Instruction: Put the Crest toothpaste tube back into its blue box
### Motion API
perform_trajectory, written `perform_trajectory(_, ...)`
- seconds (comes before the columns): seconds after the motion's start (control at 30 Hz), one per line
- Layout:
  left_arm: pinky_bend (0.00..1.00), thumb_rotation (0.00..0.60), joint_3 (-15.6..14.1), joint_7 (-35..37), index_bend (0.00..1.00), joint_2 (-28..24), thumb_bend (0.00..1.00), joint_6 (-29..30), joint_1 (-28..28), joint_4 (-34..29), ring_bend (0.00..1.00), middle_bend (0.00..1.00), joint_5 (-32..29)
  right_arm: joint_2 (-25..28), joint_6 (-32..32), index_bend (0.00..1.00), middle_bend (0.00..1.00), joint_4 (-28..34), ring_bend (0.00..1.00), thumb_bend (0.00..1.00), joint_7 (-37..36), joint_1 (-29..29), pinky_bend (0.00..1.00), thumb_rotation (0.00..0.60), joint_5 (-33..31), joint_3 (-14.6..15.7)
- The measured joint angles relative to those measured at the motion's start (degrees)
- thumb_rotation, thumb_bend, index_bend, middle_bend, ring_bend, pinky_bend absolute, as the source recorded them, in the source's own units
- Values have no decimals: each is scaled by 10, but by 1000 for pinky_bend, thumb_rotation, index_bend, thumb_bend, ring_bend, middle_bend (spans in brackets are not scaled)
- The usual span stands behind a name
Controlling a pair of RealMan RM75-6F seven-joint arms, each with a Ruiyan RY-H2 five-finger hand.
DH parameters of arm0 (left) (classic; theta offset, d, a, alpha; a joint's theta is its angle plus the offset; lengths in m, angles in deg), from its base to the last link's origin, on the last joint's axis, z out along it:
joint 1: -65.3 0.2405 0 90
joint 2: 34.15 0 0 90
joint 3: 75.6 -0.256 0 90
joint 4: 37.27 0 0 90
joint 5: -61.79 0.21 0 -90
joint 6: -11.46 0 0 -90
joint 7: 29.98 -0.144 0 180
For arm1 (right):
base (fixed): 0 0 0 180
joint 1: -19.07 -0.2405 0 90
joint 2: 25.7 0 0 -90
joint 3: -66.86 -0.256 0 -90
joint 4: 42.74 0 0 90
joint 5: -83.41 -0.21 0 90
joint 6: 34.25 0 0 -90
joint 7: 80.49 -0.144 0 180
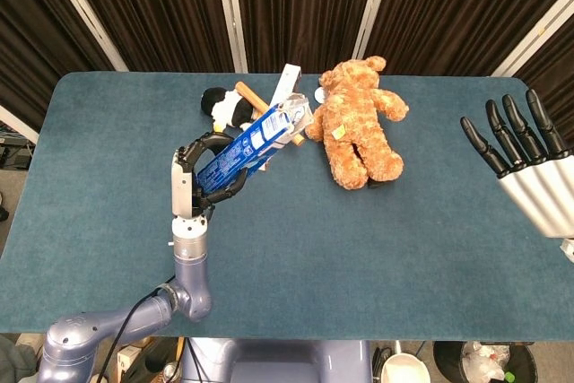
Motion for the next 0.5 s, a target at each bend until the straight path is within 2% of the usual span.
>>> perform_trajectory(0.13,727,600,-26,-20,495,-21,627,-16,12,3,587,643,9,-1,2,0,203,2,100,406,-2,2,63,600,-4,0)
perform_trajectory(0.2,726,600,-48,-32,494,-36,625,-25,22,6,587,643,18,-2,5,0,203,5,100,406,-5,3,63,600,-8,-2)
perform_trajectory(0.37,726,600,-132,-59,493,-95,625,-44,77,2,587,642,44,-7,14,0,203,28,100,406,-8,8,63,600,-17,-5)
perform_trajectory(0.5,725,600,-171,-76,490,-132,625,-56,118,-14,587,641,56,-13,22,0,203,46,100,406,-9,13,63,600,-23,-6)
